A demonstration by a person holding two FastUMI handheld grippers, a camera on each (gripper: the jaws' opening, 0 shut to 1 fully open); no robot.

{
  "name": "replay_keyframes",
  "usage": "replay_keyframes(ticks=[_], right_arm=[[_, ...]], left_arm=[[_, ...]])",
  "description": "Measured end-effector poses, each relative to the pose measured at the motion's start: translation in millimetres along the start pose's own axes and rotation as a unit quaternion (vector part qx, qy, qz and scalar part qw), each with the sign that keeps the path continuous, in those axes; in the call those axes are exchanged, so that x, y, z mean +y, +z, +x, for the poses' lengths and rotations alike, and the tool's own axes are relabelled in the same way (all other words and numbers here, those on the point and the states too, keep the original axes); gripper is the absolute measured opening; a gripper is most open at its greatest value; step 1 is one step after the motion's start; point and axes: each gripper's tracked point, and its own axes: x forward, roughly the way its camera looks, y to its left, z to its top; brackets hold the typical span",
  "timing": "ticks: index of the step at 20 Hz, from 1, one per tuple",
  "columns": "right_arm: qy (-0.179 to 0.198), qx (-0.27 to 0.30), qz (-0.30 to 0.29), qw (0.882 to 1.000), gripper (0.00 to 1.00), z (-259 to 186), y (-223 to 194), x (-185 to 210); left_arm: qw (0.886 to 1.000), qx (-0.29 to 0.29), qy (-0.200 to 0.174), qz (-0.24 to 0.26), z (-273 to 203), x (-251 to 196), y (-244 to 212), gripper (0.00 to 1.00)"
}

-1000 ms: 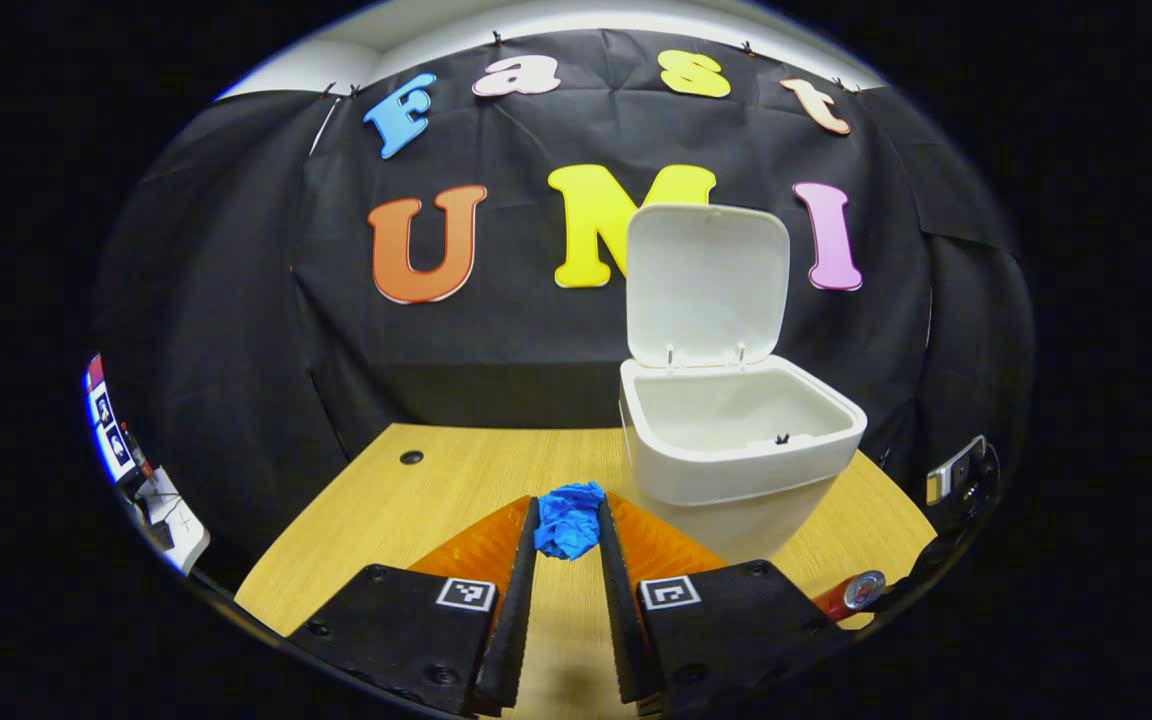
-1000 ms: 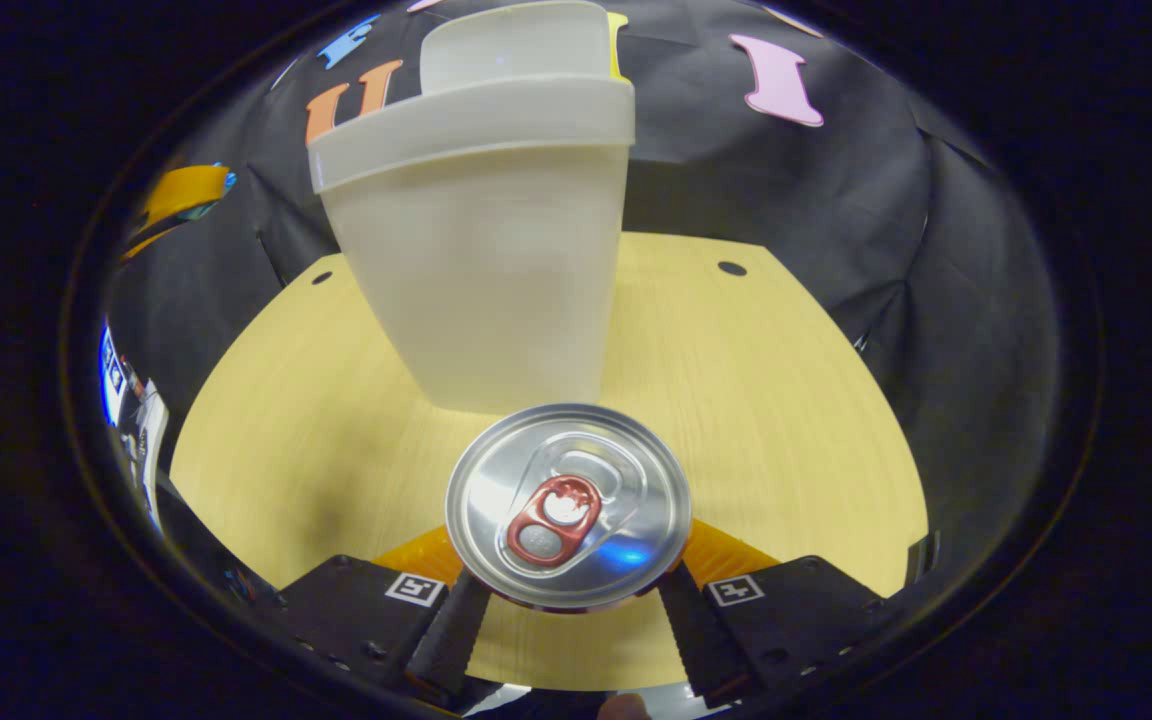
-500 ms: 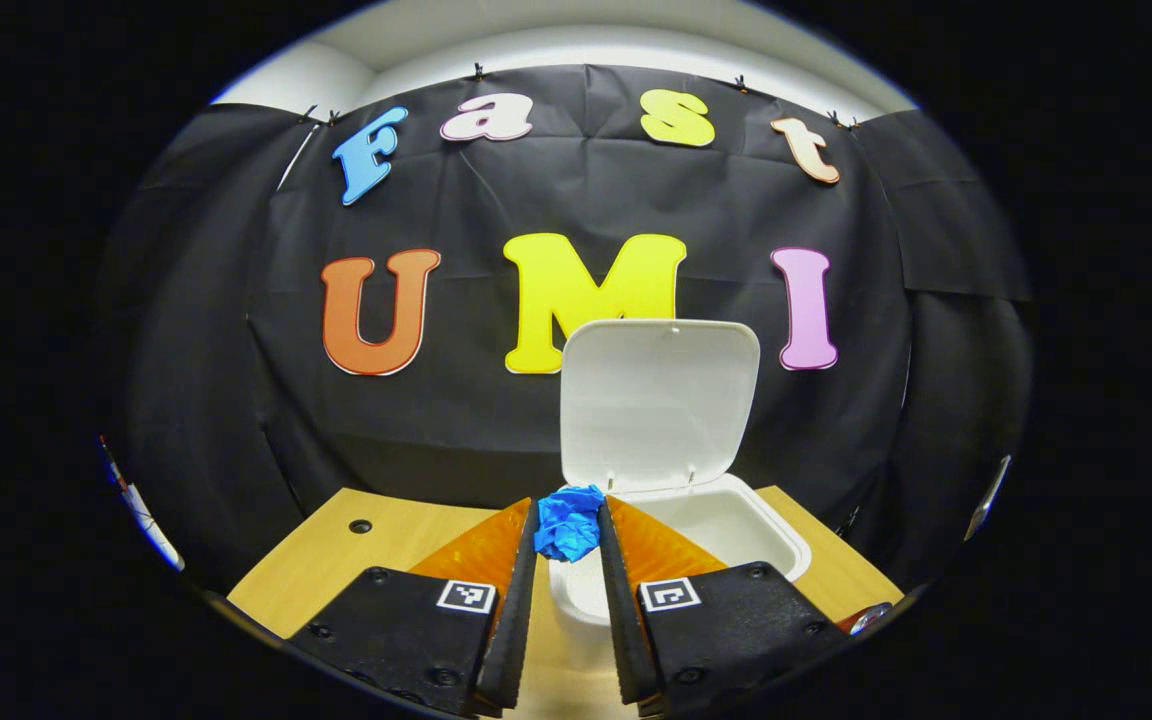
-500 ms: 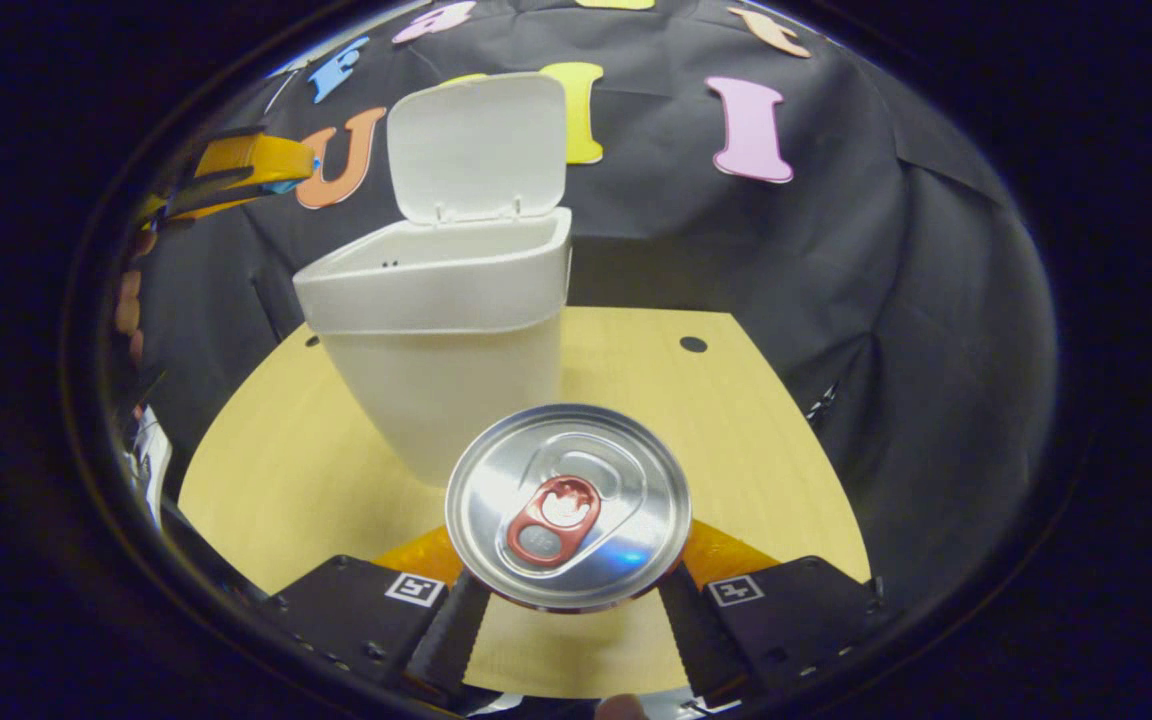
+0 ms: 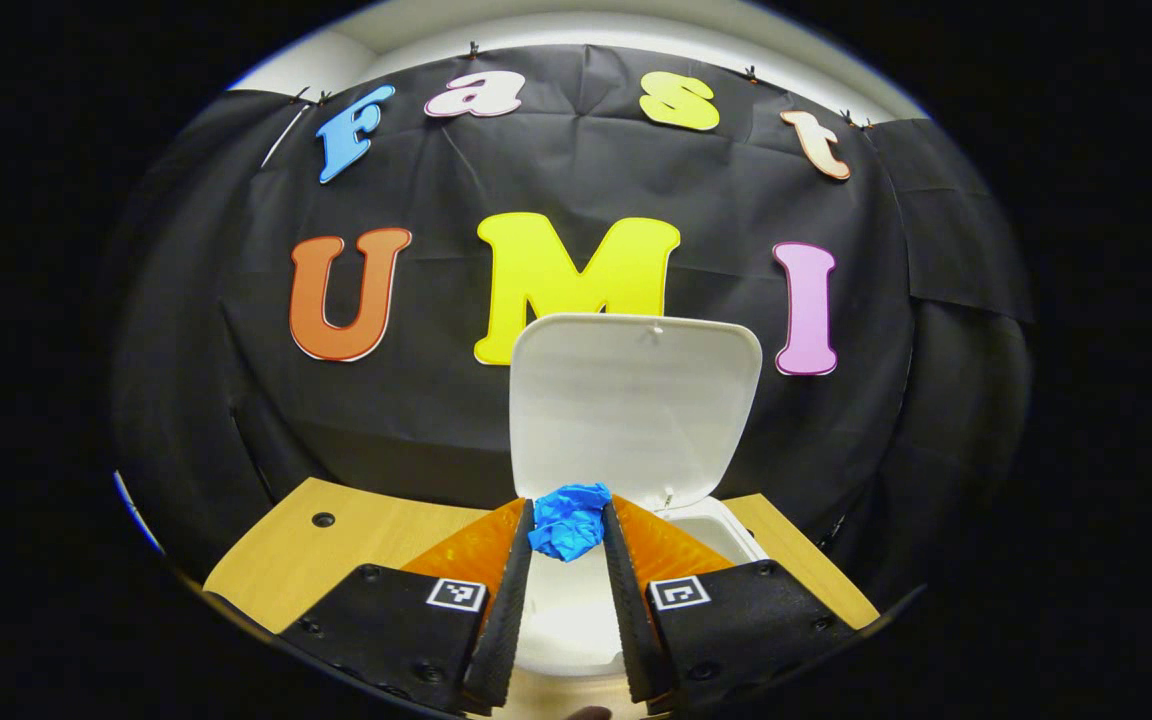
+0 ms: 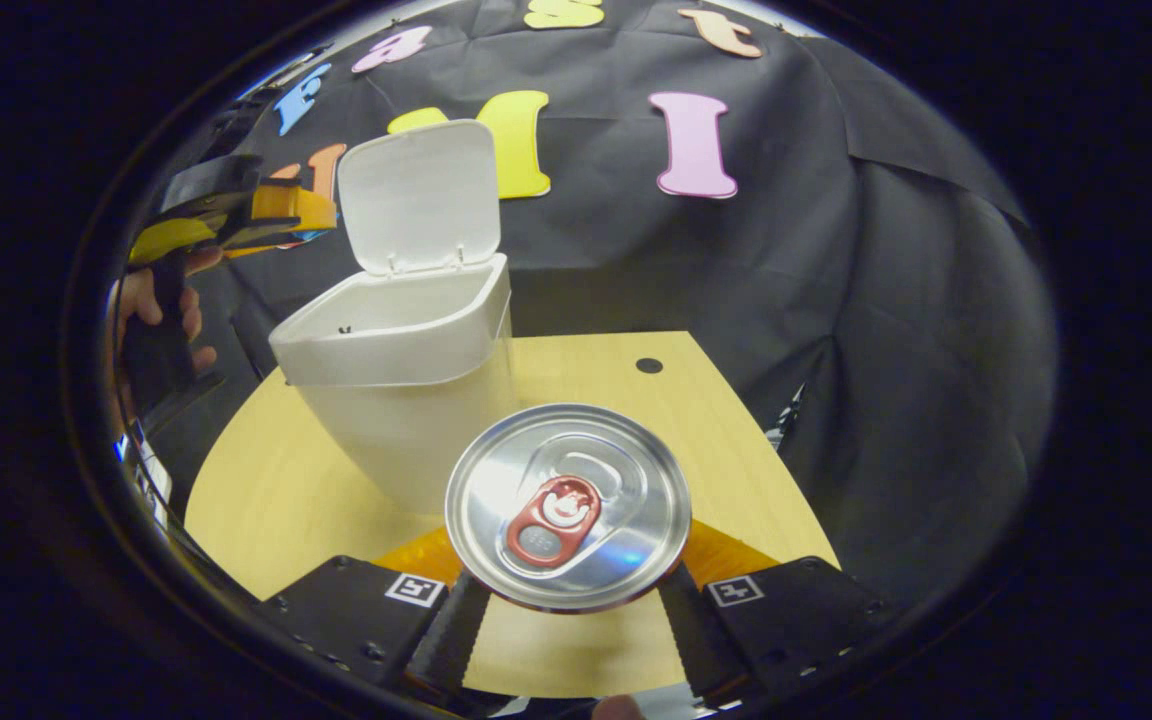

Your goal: Press the lid of the desktop garbage bin to open it, pick up the crumpled paper on the desktop and throw it into the bin, then pick up the pop can on the desktop and drop it into the bin, and finally close the garbage bin lid.

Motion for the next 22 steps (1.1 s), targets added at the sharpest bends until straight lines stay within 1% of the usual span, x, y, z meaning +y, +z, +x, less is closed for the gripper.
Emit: replay_keyframes(ticks=[2,3,4,5,6,9,10,14,16,19,22], right_arm=[[-0.004,-0.002,0.001,1.0,0.81,1,1,-2],[-0.005,-0.002,0.001,1.0,0.81,0,2,-2],[-0.004,-0.004,0.001,1.0,0.8,-2,4,-3],[-0.002,-0.006,0.001,1.0,0.81,-3,8,-3],[0.0,-0.009,0.0,1.0,0.8,-6,13,-3],[0.01,-0.016,-0.009,1.0,0.81,-13,30,4],[0.014,-0.018,-0.014,1.0,0.8,-14,36,7],[0.036,-0.033,-0.028,0.998,0.81,-22,66,26],[0.045,-0.043,-0.038,0.997,0.81,-26,85,35],[0.059,-0.056,-0.05,0.995,0.81,-30,115,49],[0.072,-0.066,-0.07,0.993,0.8,-25,144,66]], left_arm=[[1.0,0.012,-0.001,0.006,4,-1,-7,0.56],[1.0,0.012,0.001,0.006,4,1,-7,0.72],[1.0,0.01,0.003,0.005,3,4,-8,0.8],[1.0,0.009,0.006,0.002,2,6,-8,0.92],[1.0,0.008,0.008,0.0,1,9,-8,0.95],[1.0,0.003,0.011,0.001,-6,21,-7,0.98],[1.0,0.001,0.011,0.003,-8,26,-6,0.98],[1.0,-0.01,0.016,0.016,-23,50,-6,0.98],[0.999,-0.018,0.024,0.023,-34,63,-5,0.98],[0.999,-0.024,0.037,0.031,-52,80,-9,0.98],[0.998,-0.019,0.045,0.026,-71,93,-25,0.98]])
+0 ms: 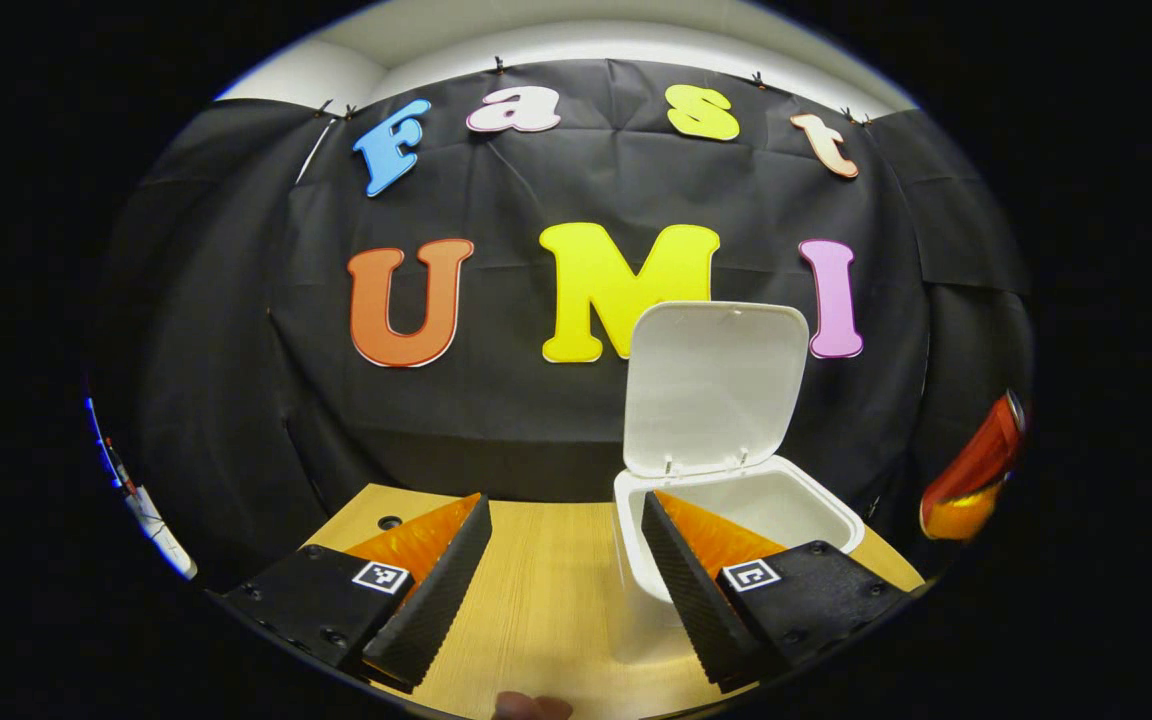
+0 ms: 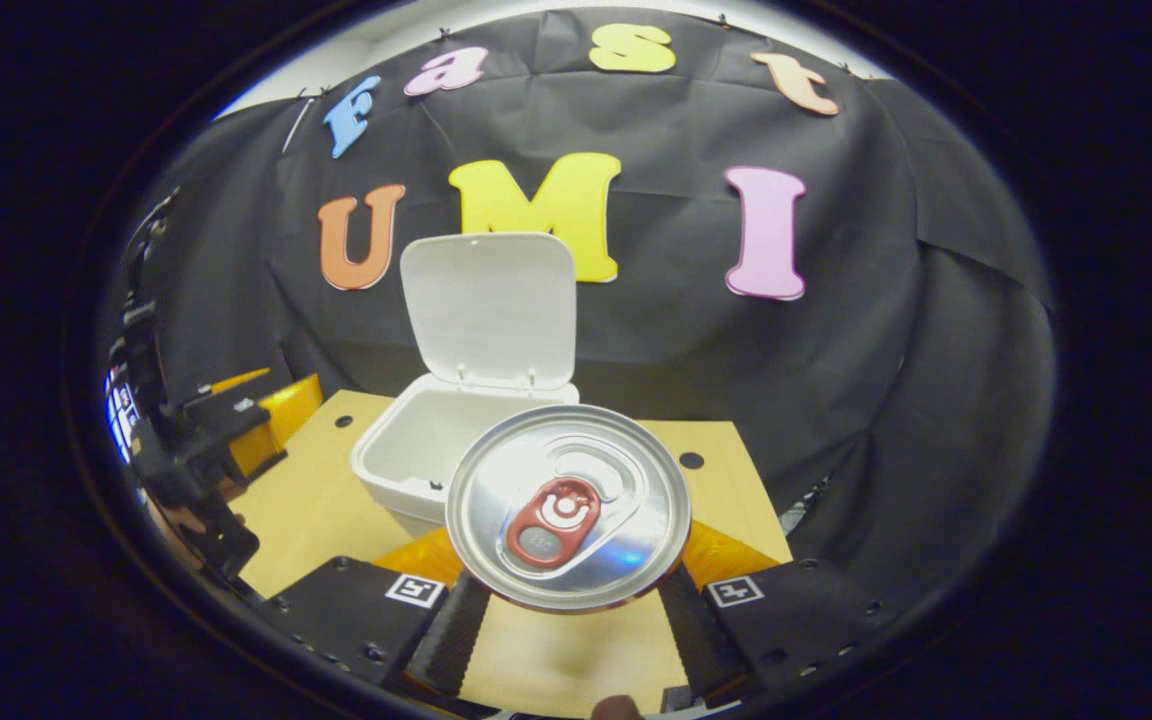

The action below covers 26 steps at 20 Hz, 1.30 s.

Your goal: Press the lid of the desktop garbage bin to open it, pick up the crumpled paper on the desktop and throw it into the bin, then pick up the pop can on the desktop and drop it into the bin, and finally close the garbage bin lid.

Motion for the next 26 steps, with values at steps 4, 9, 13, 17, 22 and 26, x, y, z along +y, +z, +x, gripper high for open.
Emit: replay_keyframes(ticks=[4,9,13,17,22,26], right_arm=[[0.027,-0.007,-0.025,0.999,0.8,23,30,24],[0.057,0.018,-0.04,0.997,0.8,57,34,52],[0.07,0.032,-0.058,0.995,0.81,85,39,71],[0.075,0.058,-0.056,0.994,0.8,104,34,81],[0.064,0.1,-0.044,0.992,0.8,122,19,84],[0.059,0.119,-0.032,0.991,0.81,129,13,86]], left_arm=[[0.999,0.019,0.023,-0.015,-23,19,-21,0.98],[0.997,0.016,0.066,-0.023,-46,51,-22,0.98],[0.994,0.015,0.106,-0.023,-62,82,-21,0.98],[0.991,0.015,0.133,-0.025,-77,100,-18,0.97],[0.988,0.013,0.151,-0.018,-88,113,-13,0.98],[0.988,0.013,0.154,-0.019,-91,113,-12,0.97]])
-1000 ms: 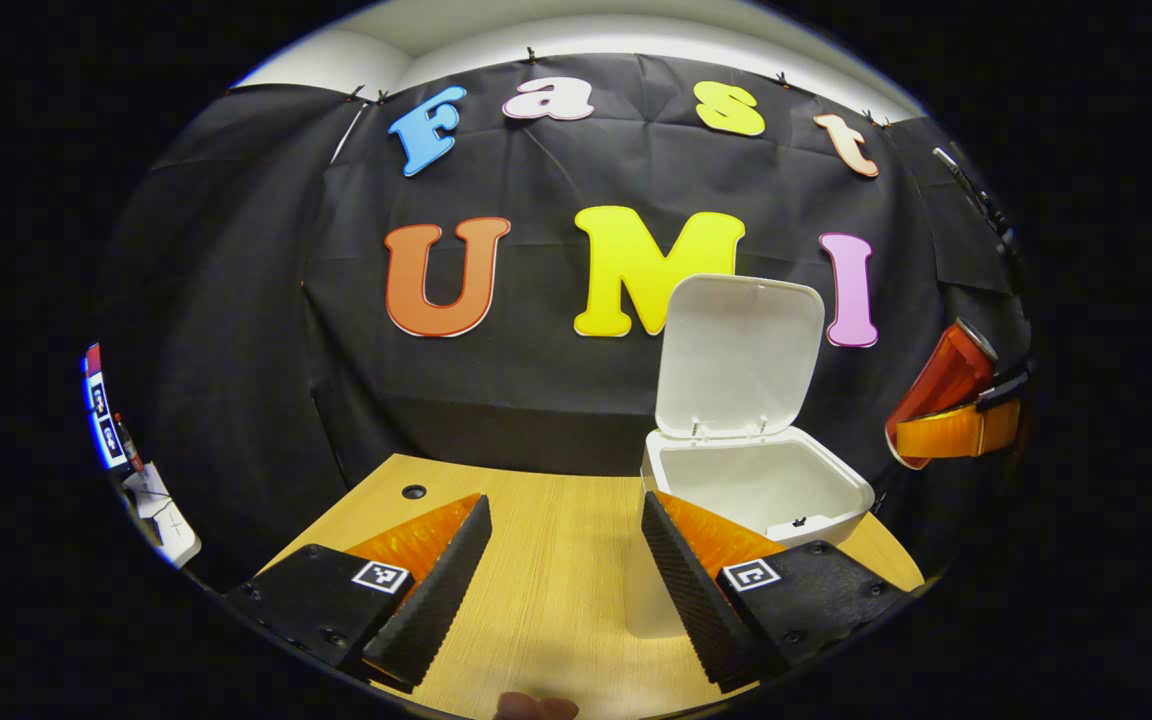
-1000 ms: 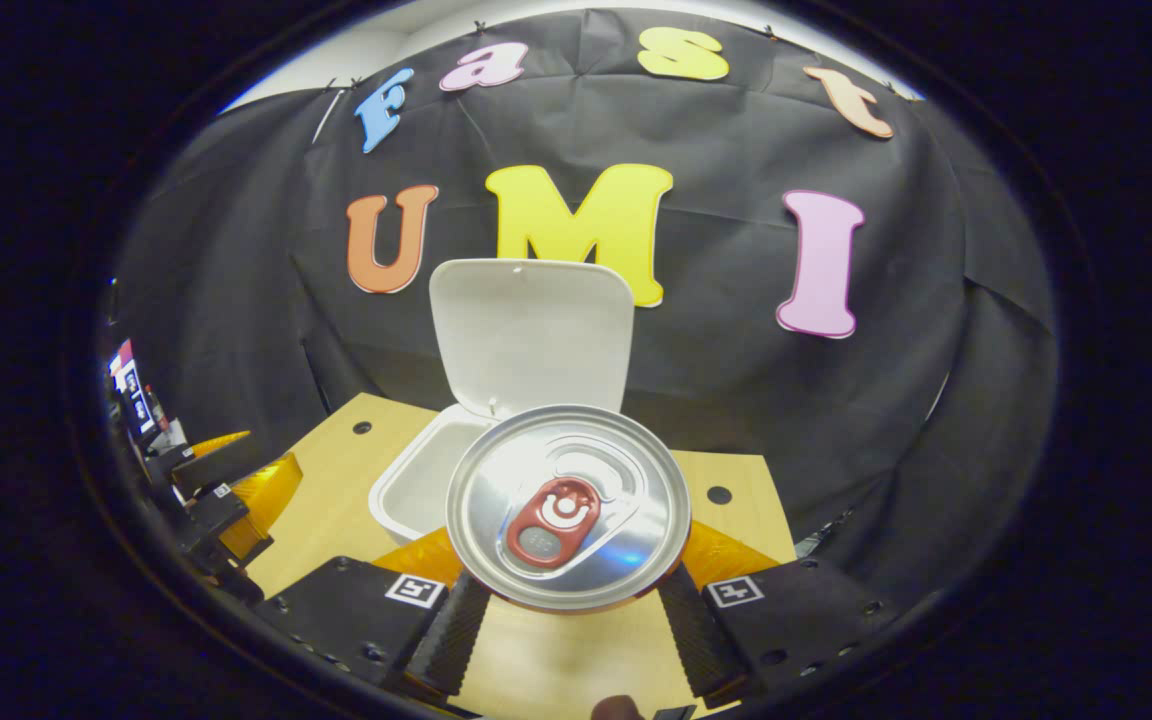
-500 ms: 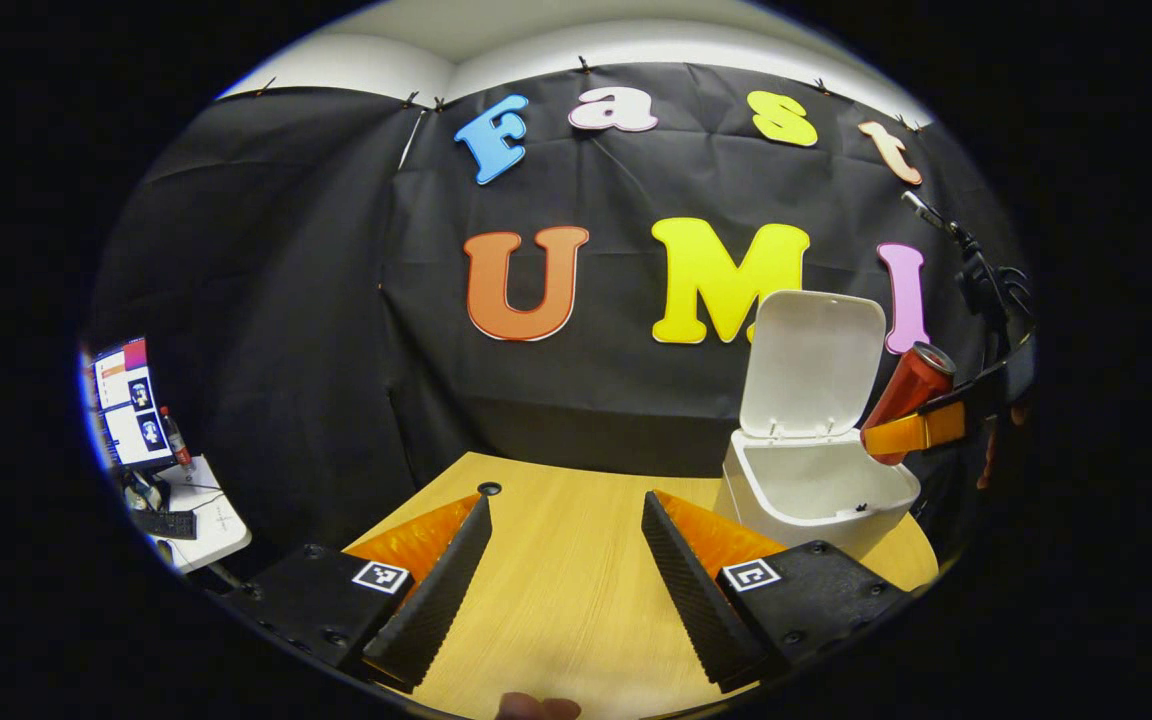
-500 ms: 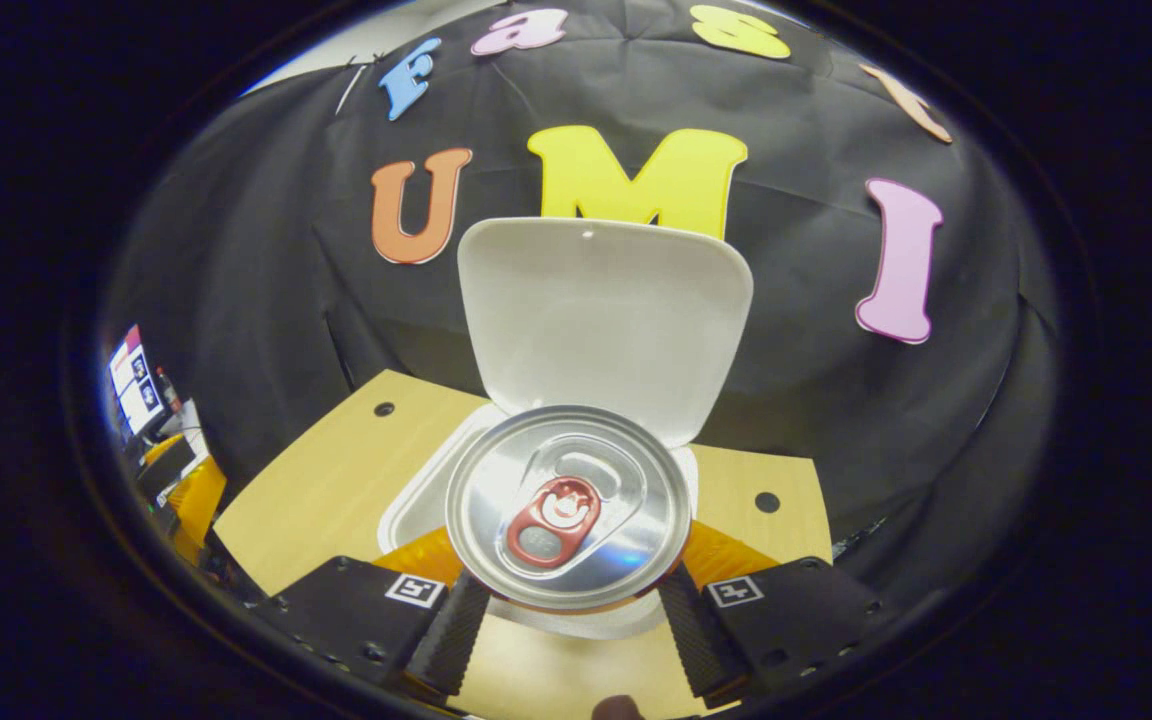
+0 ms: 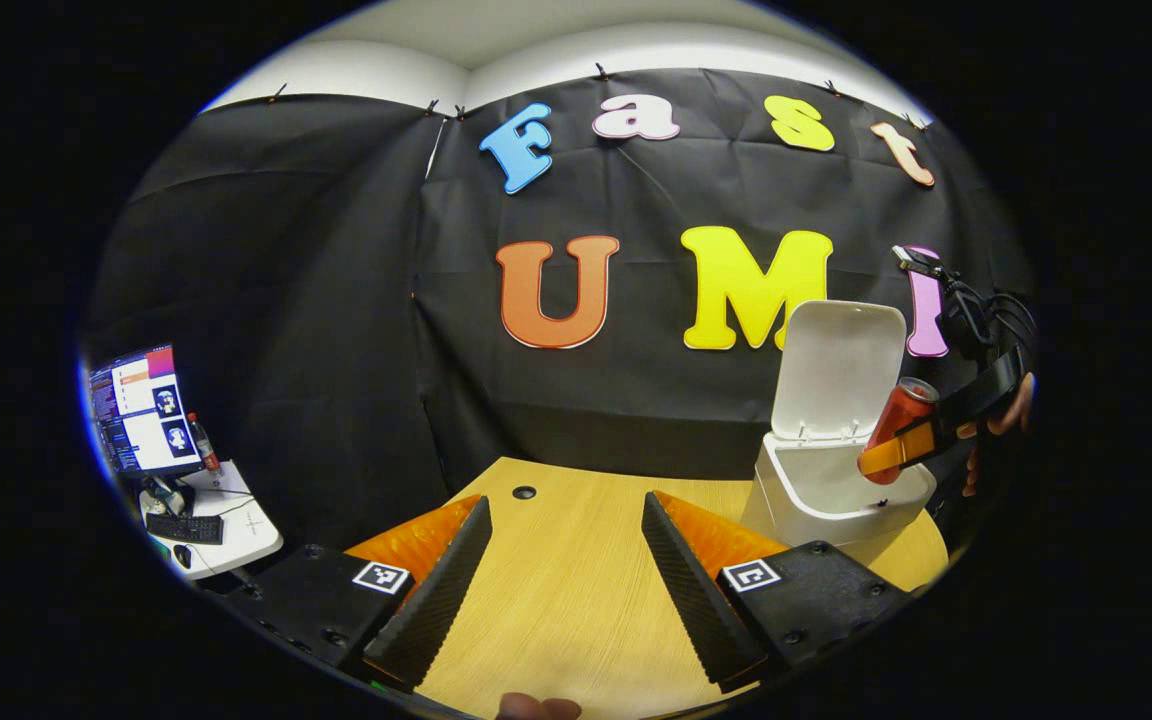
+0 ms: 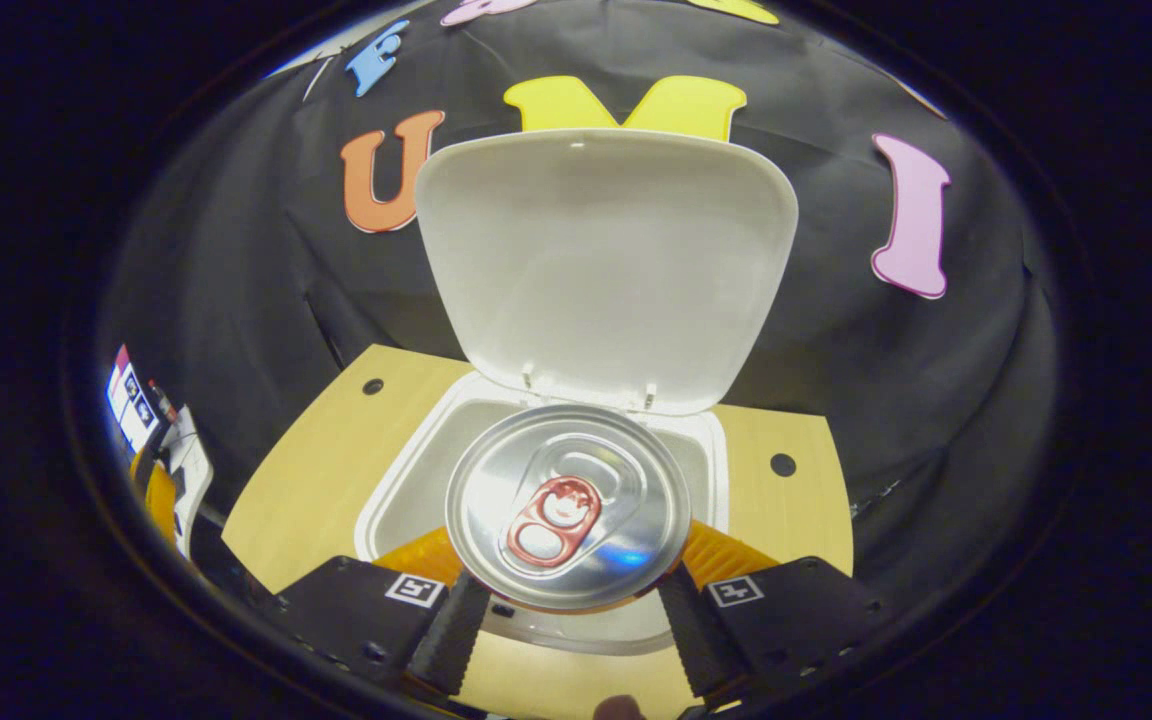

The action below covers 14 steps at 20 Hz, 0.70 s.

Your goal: Press the lid of the desktop garbage bin to open it, pick up the crumpled paper on the desktop and throw it into the bin, then pick up the pop can on the desktop and drop it into the bin, and finally close the garbage bin lid.

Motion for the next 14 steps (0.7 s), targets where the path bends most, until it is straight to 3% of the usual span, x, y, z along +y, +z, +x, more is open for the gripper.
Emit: replay_keyframes(ticks=[7,9,12,14], right_arm=[[-0.015,0.016,0.011,1.0,0.8,15,-5,-7],[-0.023,0.01,0.016,1.0,0.82,15,-3,-11],[-0.025,-0.007,0.03,0.999,0.95,11,4,-13],[-0.028,-0.034,0.044,0.998,0.96,2,10,-18]], left_arm=[[1.0,0.005,0.0,0.006,-6,2,1,0.98],[1.0,0.009,0.006,0.007,-6,2,0,0.98],[1.0,0.007,0.005,0.008,-6,1,1,0.98],[1.0,0.001,0.001,0.009,-3,-4,2,0.98]])
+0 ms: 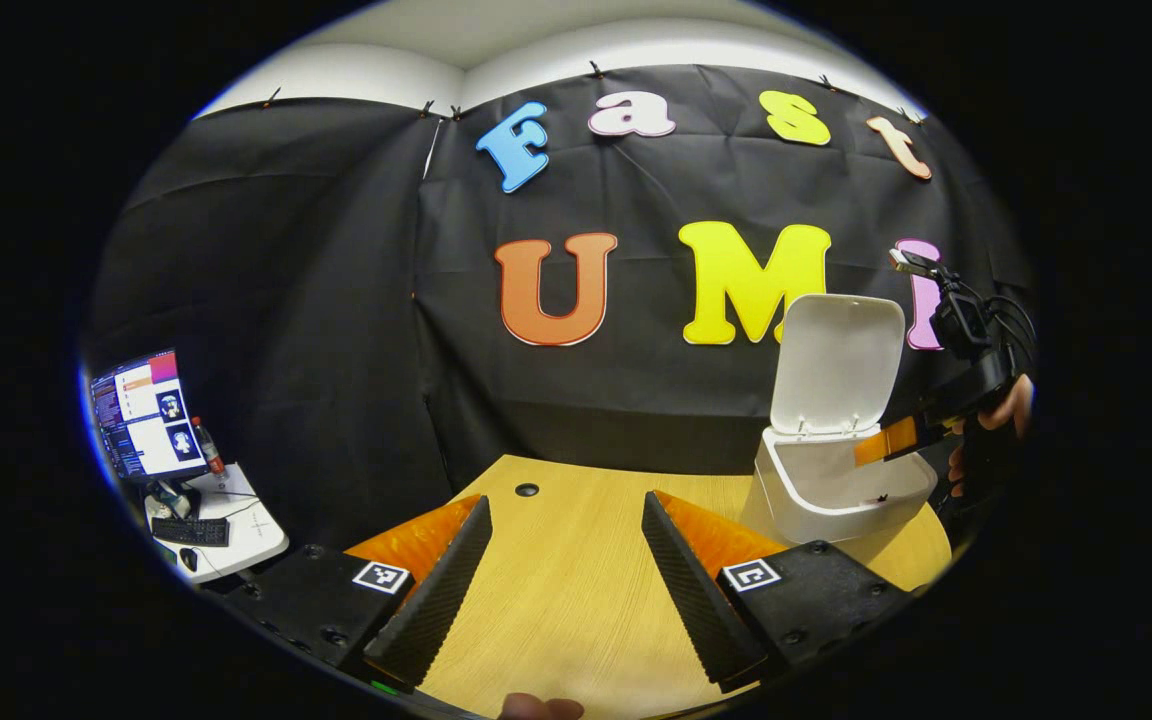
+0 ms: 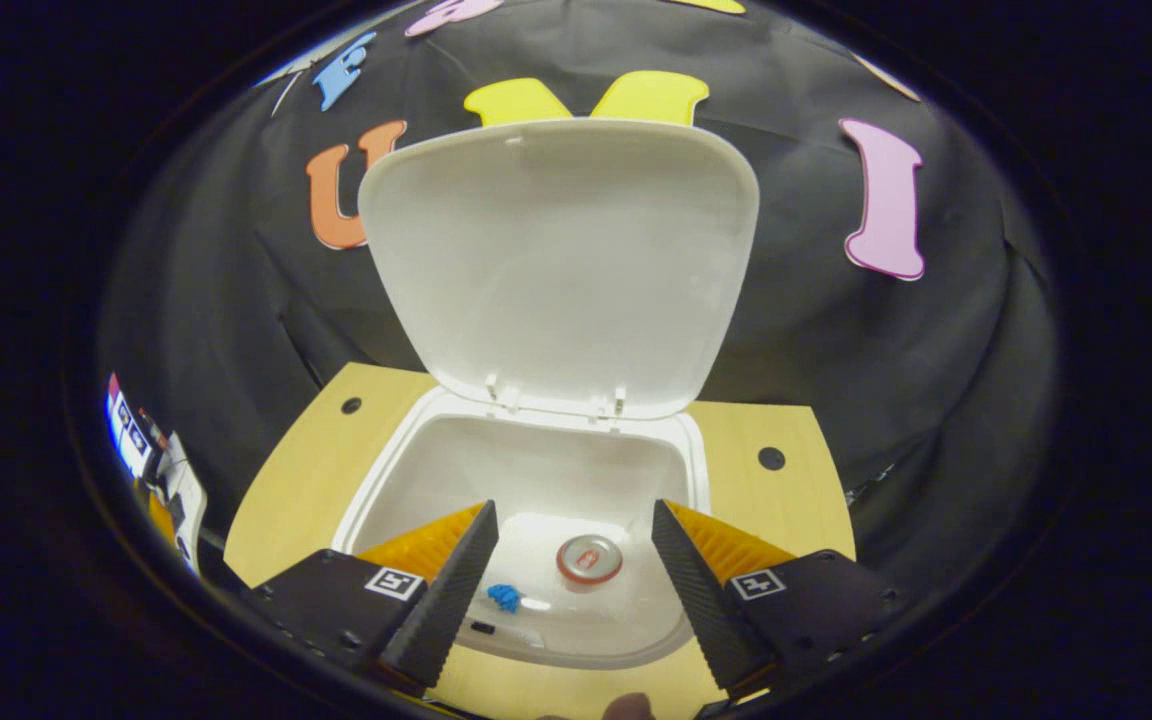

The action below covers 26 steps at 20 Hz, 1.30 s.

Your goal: Press the lid of the desktop garbage bin to open it, pick up the crumpled paper on the desktop and throw it into the bin, then pick up the pop can on the desktop and drop it into the bin, and finally close the garbage bin lid.

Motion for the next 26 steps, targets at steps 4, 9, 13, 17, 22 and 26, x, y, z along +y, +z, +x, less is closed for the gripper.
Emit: replay_keyframes(ticks=[4,9,13,17,22,26], right_arm=[[-0.01,-0.043,0.022,0.999,0.95,-21,11,-12],[-0.029,-0.084,0.029,0.996,0.95,-46,27,-25],[-0.034,-0.112,0.033,0.993,0.95,-68,47,-24],[-0.032,-0.145,0.038,0.988,0.95,-91,79,-18],[-0.034,-0.187,0.03,0.981,0.95,-113,130,-6],[-0.032,-0.226,0.018,0.973,0.94,-125,174,9]], left_arm=[[1.0,0.003,-0.023,0.009,-6,-18,-1,0.98],[0.999,0.007,-0.047,0.009,-4,-35,-3,0.98],[0.998,0.008,-0.066,0.01,-2,-48,-3,0.98],[0.996,0.003,-0.082,0.019,0,-57,0,0.98],[0.996,0.0,-0.092,0.014,3,-62,3,0.98],[0.995,0.004,-0.097,0.0,6,-62,6,0.98]])
